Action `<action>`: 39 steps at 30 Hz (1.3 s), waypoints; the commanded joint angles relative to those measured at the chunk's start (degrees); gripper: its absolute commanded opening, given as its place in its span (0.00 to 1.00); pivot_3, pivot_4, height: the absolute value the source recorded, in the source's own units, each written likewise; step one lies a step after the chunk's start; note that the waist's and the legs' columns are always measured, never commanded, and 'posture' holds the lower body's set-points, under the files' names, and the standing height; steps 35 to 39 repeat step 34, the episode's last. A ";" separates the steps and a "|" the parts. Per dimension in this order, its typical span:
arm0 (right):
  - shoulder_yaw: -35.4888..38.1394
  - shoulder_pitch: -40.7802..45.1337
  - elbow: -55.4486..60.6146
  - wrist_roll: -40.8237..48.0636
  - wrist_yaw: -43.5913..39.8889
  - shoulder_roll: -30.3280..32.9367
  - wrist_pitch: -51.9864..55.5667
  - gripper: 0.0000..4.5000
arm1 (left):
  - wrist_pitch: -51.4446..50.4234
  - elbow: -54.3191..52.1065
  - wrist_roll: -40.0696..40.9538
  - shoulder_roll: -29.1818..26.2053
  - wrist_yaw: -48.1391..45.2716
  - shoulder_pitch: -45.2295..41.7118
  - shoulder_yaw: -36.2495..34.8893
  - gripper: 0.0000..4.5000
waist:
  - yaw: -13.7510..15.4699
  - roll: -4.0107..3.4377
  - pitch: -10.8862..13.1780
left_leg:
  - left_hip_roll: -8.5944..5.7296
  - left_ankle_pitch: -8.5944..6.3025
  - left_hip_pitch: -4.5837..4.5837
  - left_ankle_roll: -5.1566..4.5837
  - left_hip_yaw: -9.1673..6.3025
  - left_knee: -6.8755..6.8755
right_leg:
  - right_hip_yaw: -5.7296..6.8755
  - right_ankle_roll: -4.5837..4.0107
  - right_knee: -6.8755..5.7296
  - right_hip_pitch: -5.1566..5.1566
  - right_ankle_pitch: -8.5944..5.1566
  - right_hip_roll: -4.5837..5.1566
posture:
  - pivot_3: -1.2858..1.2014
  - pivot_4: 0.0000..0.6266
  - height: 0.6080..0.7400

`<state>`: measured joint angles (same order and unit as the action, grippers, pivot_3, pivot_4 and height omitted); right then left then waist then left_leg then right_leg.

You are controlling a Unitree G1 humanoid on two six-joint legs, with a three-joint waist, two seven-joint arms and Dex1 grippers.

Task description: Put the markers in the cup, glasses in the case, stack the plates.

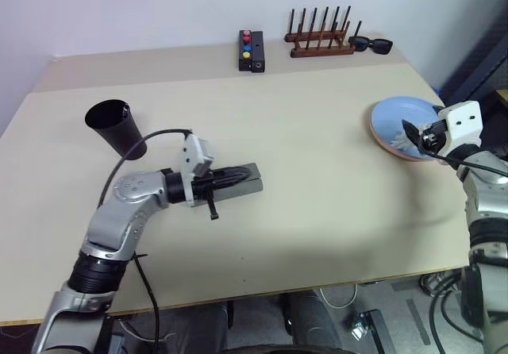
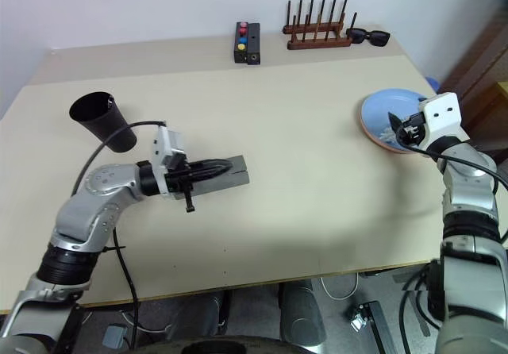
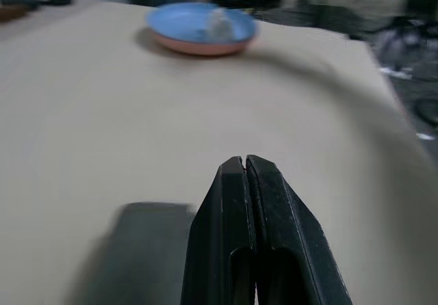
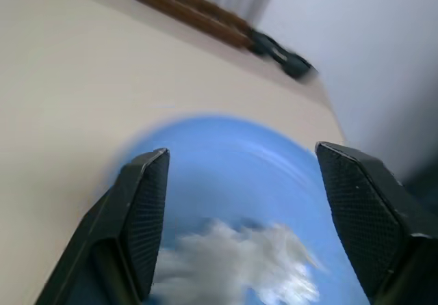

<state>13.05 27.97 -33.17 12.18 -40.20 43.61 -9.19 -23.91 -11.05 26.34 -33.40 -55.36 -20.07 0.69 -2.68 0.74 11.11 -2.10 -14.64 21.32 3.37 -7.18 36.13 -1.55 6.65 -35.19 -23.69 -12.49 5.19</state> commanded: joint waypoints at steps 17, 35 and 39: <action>-2.83 -10.02 20.10 9.93 -22.37 2.51 15.16 0.77 | 4.00 -9.46 2.70 -4.44 8.13 32.72 -29.65 0.00 | 0.69 -0.03 0.01 | -0.01 -0.02 0.04 -0.02 0.02 0.09 | 0.02 -0.11 0.05 0.02 -0.23 0.09 | 0.52 0.24 0.94; -5.49 3.58 -5.89 4.39 -28.51 -0.47 1.61 0.77 | 4.53 -12.93 4.48 -1.83 13.31 38.97 -34.30 0.00 | 0.43 -0.02 0.02 | -0.02 -0.02 0.05 -0.01 0.09 0.07 | 0.02 -0.25 0.07 0.01 -0.14 0.12 | 0.52 0.24 0.94; -5.49 3.58 -5.89 4.39 -28.51 -0.47 1.61 0.77 | 4.53 -12.93 4.48 -1.83 13.31 38.97 -34.30 0.00 | 0.43 -0.02 0.02 | -0.02 -0.02 0.05 -0.01 0.09 0.07 | 0.02 -0.25 0.07 0.01 -0.14 0.12 | 0.52 0.24 0.94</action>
